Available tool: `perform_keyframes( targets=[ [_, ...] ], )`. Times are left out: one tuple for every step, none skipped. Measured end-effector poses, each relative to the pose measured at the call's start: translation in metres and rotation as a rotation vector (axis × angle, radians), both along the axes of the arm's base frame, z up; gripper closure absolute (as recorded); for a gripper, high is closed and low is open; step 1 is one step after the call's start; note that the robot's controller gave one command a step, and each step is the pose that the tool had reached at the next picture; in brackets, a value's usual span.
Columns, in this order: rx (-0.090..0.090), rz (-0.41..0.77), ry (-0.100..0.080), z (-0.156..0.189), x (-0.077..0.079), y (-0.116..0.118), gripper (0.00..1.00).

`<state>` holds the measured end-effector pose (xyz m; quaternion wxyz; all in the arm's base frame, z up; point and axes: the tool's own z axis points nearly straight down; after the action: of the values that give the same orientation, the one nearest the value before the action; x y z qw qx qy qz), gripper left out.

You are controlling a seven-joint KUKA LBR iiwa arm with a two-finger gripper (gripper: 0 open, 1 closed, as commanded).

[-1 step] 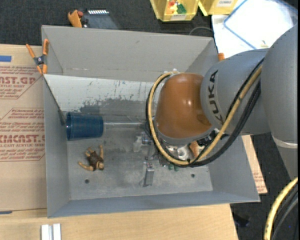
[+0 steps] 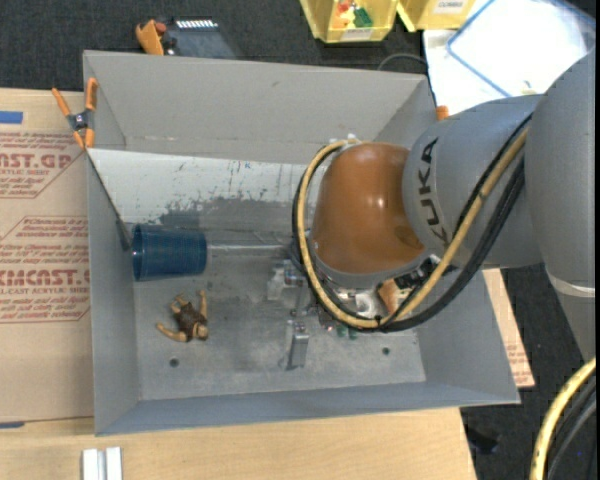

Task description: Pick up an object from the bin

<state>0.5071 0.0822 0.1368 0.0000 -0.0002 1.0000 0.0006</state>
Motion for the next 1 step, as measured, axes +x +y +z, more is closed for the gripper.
perform_keyframes(
  targets=[
    [0.0,0.161,0.0,-0.0452,0.0074,0.0604,0.0]
  ],
)
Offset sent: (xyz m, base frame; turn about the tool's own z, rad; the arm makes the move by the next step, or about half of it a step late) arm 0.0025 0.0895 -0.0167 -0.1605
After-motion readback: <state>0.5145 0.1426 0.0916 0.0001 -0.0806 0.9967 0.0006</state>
